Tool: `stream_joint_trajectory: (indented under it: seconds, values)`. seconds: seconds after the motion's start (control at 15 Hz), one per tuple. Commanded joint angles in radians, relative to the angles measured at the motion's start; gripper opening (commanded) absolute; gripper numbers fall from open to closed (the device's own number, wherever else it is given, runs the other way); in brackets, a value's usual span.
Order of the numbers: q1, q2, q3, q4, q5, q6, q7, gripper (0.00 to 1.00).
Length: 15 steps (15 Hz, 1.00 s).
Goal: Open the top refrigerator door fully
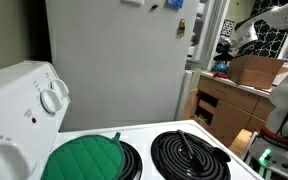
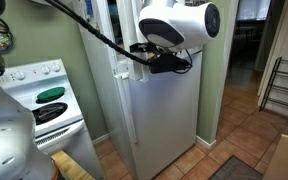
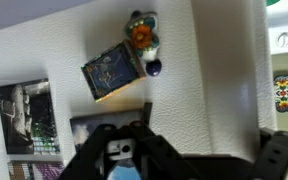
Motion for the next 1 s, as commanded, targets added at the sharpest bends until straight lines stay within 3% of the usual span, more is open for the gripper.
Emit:
stream_joint_trajectory:
  seconds: [0.0,0.13,0.4,0.47,0.93]
  values:
    - [-0.014,0.068,-0.005,0.059,-0.004,-0.003,-0.032,0.93]
    - [-0.021,0.085,-0.007,0.071,0.002,0.010,-0.033,1.00]
    - [-0.039,0.102,-0.014,0.090,0.016,0.038,-0.017,1.00]
    - [-0.039,0.062,-0.011,0.060,0.002,-0.001,-0.006,1.00]
    - [-0.052,0.099,-0.024,0.099,-0.007,-0.030,-0.046,1.00]
